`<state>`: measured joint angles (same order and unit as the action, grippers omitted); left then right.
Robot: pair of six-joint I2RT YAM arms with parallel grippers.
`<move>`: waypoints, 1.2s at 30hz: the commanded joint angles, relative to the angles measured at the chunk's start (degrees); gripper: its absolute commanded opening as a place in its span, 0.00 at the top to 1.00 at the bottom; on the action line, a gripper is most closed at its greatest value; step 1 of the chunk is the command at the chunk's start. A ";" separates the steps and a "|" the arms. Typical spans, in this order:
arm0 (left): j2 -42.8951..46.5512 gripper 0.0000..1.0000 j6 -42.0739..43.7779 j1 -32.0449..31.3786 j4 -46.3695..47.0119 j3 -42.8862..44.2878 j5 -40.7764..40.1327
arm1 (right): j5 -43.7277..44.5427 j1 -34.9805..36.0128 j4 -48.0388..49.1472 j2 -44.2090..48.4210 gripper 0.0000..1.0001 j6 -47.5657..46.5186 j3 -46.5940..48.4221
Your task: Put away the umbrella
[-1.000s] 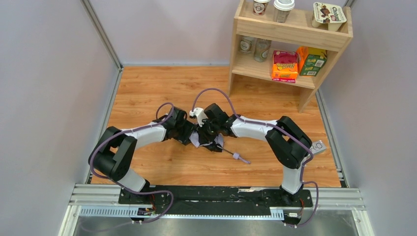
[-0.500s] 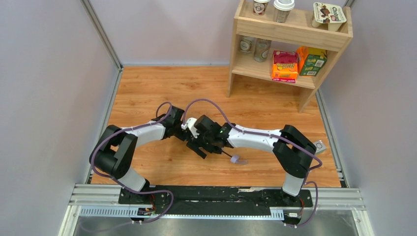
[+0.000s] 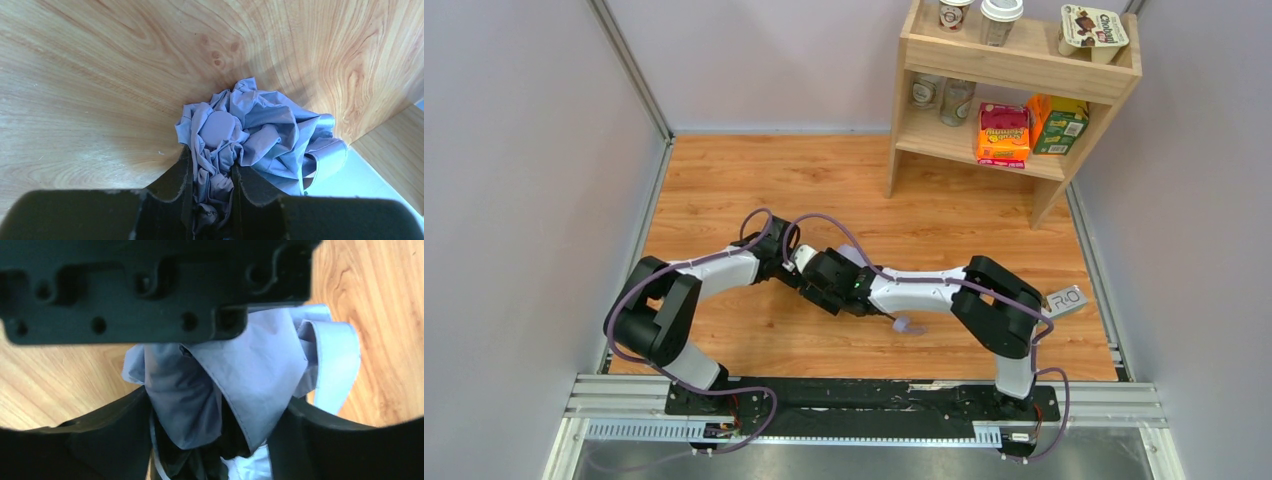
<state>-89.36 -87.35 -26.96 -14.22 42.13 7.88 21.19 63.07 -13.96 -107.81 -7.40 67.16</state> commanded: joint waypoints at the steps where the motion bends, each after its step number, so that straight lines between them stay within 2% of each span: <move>1: -1.43 1.00 1.57 -1.25 -14.44 -3.46 -4.01 | 4.66 -0.84 3.42 -3.28 0.47 1.77 0.87; 4: 0.41 1.00 2.44 -1.52 -12.33 -5.03 -4.19 | -0.94 -2.07 2.79 -3.55 0.96 3.79 -1.66; 5: 1.37 0.96 4.36 -1.43 -11.02 -5.13 -4.36 | -3.76 -2.68 2.88 -3.37 1.00 4.75 -2.81; 6: 2.08 0.92 5.34 -1.25 -10.40 -5.65 -4.62 | -7.70 -3.47 2.88 -3.29 1.00 5.54 -4.12; 7: 4.00 0.73 6.83 -0.64 -7.43 -6.26 -4.37 | -11.05 -4.35 2.97 -3.02 1.00 6.68 -5.18; 8: 5.15 0.62 7.19 -0.46 -4.71 -8.62 -4.10 | -13.87 -4.97 3.49 -2.67 1.00 7.04 -6.58; 9: 8.03 0.32 7.19 -0.20 -0.24 -10.03 -4.45 | -17.11 -5.58 3.93 -2.23 1.00 8.79 -8.16; 10: 9.19 0.19 7.37 -0.20 1.80 -12.22 -4.63 | -20.02 -5.76 4.37 -1.88 1.00 9.24 -9.05; 11: 11.29 0.19 8.85 -0.02 6.35 -13.38 -4.89 | -23.35 -6.20 4.81 -1.53 1.00 9.68 -9.93; 16: 15.71 0.19 12.29 -0.02 11.39 -16.55 -6.39 | -41.20 -10.85 7.09 -2.23 1.00 12.84 -11.52; 21: 10.72 0.18 11.67 0.07 16.85 -16.82 -3.49 | -58.61 -14.28 7.36 -5.21 1.00 14.95 -9.24; 27: 4.99 0.18 12.46 -0.02 12.81 -16.11 -6.81 | -73.99 -18.94 7.11 -9.43 1.00 16.10 -6.43; 29: 4.46 0.20 12.56 -0.11 12.28 -16.20 -7.70 | -76.03 -19.82 4.91 -10.66 1.00 15.14 -4.67; 31: 4.46 0.30 12.99 -0.37 12.37 -16.38 -9.53 | -77.34 -20.44 3.15 -11.54 1.00 14.69 -3.09; 32: 4.46 0.43 13.69 -0.37 12.81 -16.46 -9.55 | -77.27 -20.44 2.88 -11.89 1.00 14.69 -2.74; 33: 4.46 0.50 13.96 -0.55 12.99 -16.47 -9.46 | -76.83 -20.44 2.71 -11.81 1.00 14.87 -2.56; 34: 4.63 0.64 14.48 -0.64 12.73 -16.47 -9.64 | -75.87 -20.44 2.62 -11.72 1.00 15.22 -2.47; 35: 4.64 0.70 14.49 -0.90 12.46 -16.47 -9.64 | -74.38 -20.44 2.18 -11.46 1.00 15.31 -2.38; 36: 4.55 0.82 14.23 -0.90 12.37 -16.55 -9.46 | -73.58 -20.44 1.83 -11.20 1.00 15.66 -2.29</move>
<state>-81.60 -79.29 -27.03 6.48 28.45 3.86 -48.45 40.21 -1.65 -116.14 7.92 66.50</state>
